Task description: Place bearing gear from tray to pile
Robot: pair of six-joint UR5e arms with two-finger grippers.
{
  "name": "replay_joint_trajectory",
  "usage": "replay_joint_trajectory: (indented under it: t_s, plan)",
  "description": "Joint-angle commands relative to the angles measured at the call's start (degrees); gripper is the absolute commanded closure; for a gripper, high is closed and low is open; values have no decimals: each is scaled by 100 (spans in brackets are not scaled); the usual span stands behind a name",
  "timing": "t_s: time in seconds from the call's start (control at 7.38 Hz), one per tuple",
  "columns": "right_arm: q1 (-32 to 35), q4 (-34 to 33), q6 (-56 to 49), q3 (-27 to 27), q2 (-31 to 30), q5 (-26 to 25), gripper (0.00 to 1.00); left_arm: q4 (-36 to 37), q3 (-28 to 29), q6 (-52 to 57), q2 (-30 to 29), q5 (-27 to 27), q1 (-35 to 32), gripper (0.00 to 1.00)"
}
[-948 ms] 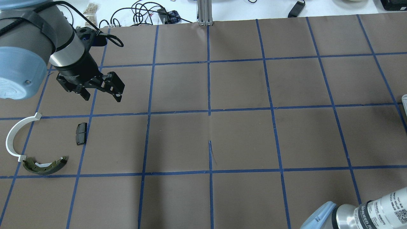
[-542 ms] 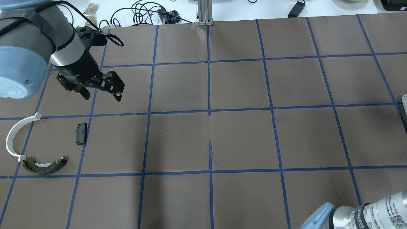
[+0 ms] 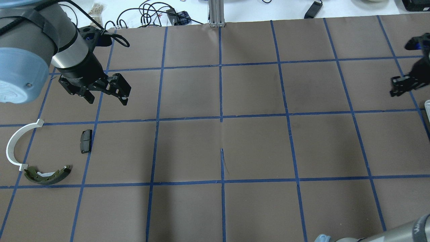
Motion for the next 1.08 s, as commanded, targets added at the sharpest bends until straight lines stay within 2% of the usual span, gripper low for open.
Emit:
replay_joint_trajectory:
  t_s: [0.0, 0.27, 0.41, 0.54, 0.68, 0.81, 0.95]
  plan:
    - [1857, 146, 2153, -32, -23, 10, 100, 10, 14, 7, 22, -2, 1, 0]
    - [3658, -605, 4475, -15, 28, -43, 100, 151, 5, -63, -39, -3, -7, 0]
    - [4302, -689, 5469, -32, 151, 0, 100, 159, 23, -64, -22, -3, 1, 0]
    - [4813, -681, 6096, -24, 291, 9, 100, 177, 23, -46, -48, -11, -7, 0]
    - [5306, -907, 6207, 2, 562, 1, 100, 499, -29, -3, -48, 15, -8, 0]
    - [5458, -1179, 6313, 11, 757, 36, 88, 520, -108, -20, -48, 15, -8, 0]
    - [5451, -1164, 6427, 3, 915, 18, 44, 503, -109, -107, -31, -20, -8, 0]
